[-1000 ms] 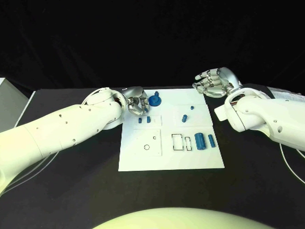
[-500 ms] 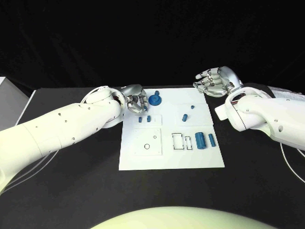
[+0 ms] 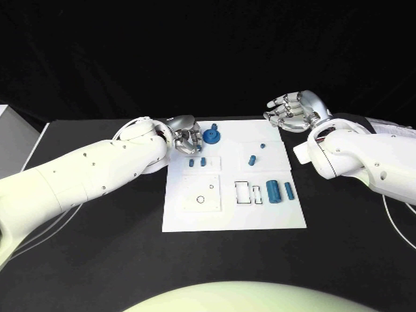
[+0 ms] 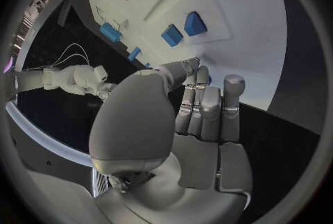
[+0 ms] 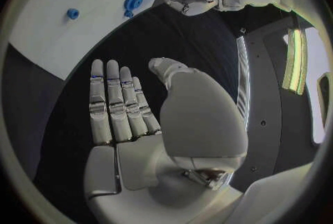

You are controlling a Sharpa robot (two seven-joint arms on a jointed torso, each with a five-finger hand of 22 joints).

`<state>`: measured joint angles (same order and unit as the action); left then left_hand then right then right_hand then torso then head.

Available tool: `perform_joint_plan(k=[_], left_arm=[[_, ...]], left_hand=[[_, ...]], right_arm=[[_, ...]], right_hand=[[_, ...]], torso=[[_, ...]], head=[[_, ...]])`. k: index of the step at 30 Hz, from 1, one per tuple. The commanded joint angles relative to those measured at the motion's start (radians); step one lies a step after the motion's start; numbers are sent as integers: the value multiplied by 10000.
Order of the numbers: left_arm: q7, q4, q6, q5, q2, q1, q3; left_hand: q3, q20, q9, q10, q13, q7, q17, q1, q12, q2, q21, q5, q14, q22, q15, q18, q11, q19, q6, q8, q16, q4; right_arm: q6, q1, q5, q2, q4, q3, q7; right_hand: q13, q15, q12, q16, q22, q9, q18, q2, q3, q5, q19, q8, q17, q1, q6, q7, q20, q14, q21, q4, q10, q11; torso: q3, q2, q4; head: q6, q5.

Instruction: Assemble the parts on the task board

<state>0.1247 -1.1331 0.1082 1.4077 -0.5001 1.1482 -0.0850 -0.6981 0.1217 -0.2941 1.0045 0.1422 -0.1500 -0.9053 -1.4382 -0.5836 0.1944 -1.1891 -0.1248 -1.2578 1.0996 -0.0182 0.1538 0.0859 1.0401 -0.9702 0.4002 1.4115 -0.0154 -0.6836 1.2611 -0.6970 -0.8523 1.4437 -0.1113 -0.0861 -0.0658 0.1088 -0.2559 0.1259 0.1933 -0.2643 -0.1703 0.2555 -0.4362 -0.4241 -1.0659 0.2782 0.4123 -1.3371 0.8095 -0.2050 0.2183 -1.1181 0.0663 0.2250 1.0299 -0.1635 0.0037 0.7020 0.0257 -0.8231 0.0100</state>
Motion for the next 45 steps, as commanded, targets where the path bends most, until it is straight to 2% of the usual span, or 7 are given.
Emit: perform_joint_plan(k=[1, 11, 21, 26, 45], left_arm=[[28, 40, -211, 70, 50, 2, -6], [53, 134, -327, 76, 139, 1, -1], [146, 188, -476, 84, 166, 1, 4], [186, 226, -543, 88, 180, 1, 9], [201, 88, -588, 91, 135, -1, 13]], left_hand=[[-8, -19, -9, 54, 6, -12, 8, 13, -38, -81, -17, -34, -37, 1, -5, -56, -14, 74, -81, 21, 41, -57], [-8, -19, -9, 54, 6, -12, 8, 13, -38, -81, -17, -34, -37, 1, -5, -56, -14, 74, -81, 21, 41, -57], [-7, -20, -11, 55, 5, -12, 28, 8, -17, -82, -20, -36, -29, 2, -5, -56, -12, 71, -80, -6, 37, -79], [-8, -20, -11, 54, 4, -12, -15, 6, -15, -83, -55, -36, -49, 46, -5, -70, -11, 120, -79, -9, 47, -82], [-20, -21, -17, 68, 7, -10, -61, -18, -2, -107, -79, -45, -70, 69, -5, -74, -12, 141, -94, -31, 60, -113]], right_arm=[[105, -3, -53, -8, 24, 3, -130], [106, -3, -53, -19, 33, 3, -137], [104, -3, -53, -27, 37, 3, -137], [103, -3, -53, -25, 33, 3, -137], [101, -3, -53, -22, 24, 3, -141]], right_hand=[[11, 36, -33, -53, -10, 10, -136, -23, -44, -49, 31, 33, -9, 21, -60, -301, 25, -63, 20, -35, -12, -25], [11, 36, -33, -53, -10, 10, -136, -23, -44, -49, 31, 33, -9, 21, -60, -301, 25, -63, 20, -35, -12, -25], [12, 36, -39, -70, -61, 14, -136, -23, -61, -52, 23, 39, -34, 30, -63, -302, 25, -74, 23, -47, -18, -26], [12, 36, -39, -70, -61, 14, -136, -23, -61, -52, 23, 39, -34, 30, -63, -302, 25, -74, 23, -47, -18, -26], [12, 36, -39, -70, -61, 14, -136, -23, -61, -52, 23, 39, -34, 30, -63, -302, 25, -74, 23, -47, -18, -26]], torso=[[-1, 2, 5], [-6, 11, -12], [-12, 0, 6], [-4, 4, -8], [-10, 2, 2]], head=[[-16, 0], [-31, 1], [-47, 20], [-58, 12], [-74, 27]])
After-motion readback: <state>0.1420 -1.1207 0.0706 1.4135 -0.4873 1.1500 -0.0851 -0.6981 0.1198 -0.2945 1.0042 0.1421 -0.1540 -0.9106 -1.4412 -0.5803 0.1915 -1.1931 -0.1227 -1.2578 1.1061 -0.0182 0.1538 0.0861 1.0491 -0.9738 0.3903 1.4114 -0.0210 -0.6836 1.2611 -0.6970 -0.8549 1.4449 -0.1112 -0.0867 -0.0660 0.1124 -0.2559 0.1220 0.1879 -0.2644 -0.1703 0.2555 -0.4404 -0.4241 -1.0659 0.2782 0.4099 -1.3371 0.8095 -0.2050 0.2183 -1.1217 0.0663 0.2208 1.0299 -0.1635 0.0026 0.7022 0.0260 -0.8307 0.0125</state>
